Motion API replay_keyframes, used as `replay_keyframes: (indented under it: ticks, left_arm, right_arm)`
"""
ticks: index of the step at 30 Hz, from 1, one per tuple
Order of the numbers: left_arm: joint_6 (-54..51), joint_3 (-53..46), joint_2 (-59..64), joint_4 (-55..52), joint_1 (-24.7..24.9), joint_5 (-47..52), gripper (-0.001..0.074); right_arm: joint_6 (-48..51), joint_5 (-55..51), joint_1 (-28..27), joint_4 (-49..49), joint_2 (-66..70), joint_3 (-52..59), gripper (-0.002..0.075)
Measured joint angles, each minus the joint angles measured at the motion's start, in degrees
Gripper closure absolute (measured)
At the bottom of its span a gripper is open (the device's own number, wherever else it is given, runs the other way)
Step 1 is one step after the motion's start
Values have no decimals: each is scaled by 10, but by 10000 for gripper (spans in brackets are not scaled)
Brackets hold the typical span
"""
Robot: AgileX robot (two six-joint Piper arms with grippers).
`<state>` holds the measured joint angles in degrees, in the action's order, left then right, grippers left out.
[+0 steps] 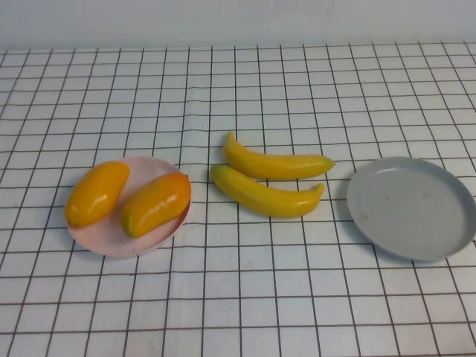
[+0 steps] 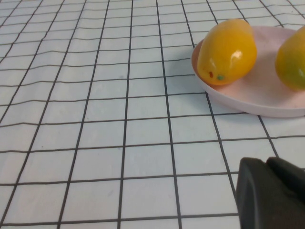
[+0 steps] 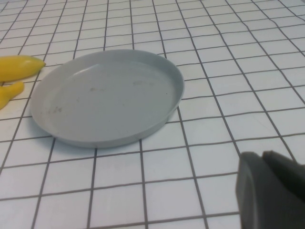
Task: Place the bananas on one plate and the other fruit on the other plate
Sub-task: Put another type of fruit in the right plate
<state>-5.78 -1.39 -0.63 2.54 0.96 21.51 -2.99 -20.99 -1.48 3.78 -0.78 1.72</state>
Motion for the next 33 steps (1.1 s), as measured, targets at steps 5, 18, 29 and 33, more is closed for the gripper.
replay_keyframes:
  ticks: [5,18,29,33]
  left_arm:
    - [-1,0,0,0,0,0,739]
    - [-1,0,0,0,0,0,739]
    - [-1,0,0,1,0,0,739]
    - [-1,0,0,1,0,0,738]
  right_arm:
    - [0,0,0,0,0,0,742]
    - [0,0,0,0,0,0,742]
    - [0,69,0,493,0,0,742]
    - [0,85,0,567,0,0,742]
